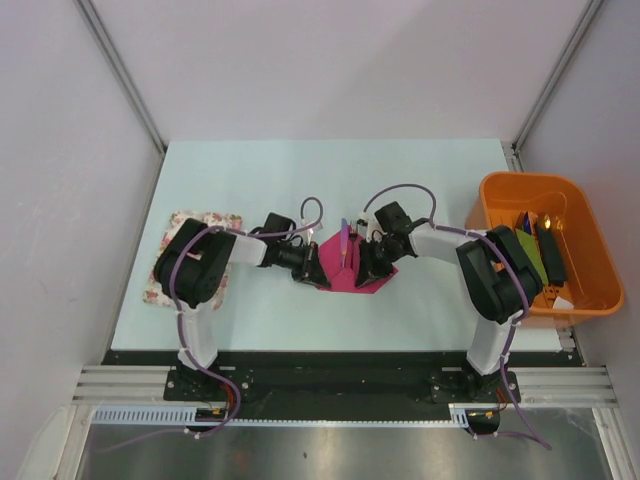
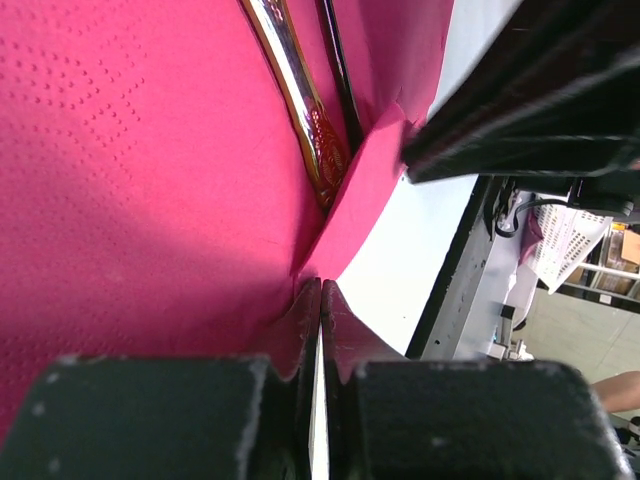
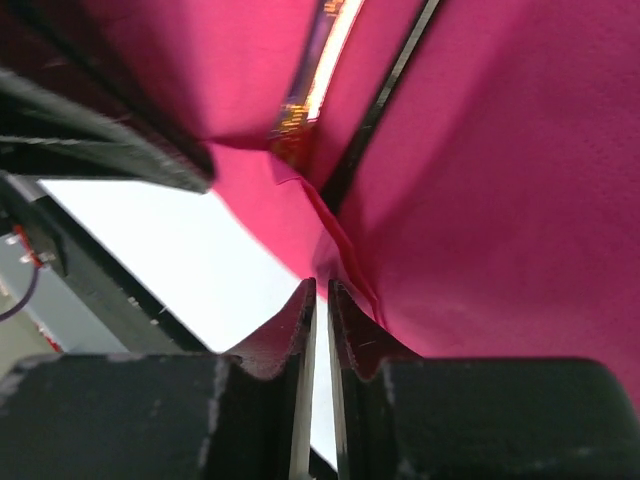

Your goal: Place the utensils on the paper napkin and roll it up

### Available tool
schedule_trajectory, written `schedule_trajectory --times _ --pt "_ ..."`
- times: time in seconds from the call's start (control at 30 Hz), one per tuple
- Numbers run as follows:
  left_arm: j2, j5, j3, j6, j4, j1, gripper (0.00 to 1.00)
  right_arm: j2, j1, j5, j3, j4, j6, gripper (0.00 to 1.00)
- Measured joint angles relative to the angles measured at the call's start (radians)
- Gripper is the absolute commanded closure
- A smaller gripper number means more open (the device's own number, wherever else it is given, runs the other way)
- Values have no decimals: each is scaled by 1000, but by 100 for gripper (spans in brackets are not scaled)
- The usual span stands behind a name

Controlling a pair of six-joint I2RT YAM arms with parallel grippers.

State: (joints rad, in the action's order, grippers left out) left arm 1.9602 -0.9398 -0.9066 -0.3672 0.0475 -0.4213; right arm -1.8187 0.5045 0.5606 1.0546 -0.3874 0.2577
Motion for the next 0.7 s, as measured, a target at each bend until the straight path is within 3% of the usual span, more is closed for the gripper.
schedule_trajectory --times 0.23,0.43,0.7 --pt "-47 -1 63 -38 95 4 79 -33 7 -29 7 -6 -8 88" --pt "-108 -16 91 -145 232 5 78 -37 7 -29 13 -14 -7 88" --pt "-44 -52 91 -312 443 -14 78 -51 -3 -9 24 -27 -7 88"
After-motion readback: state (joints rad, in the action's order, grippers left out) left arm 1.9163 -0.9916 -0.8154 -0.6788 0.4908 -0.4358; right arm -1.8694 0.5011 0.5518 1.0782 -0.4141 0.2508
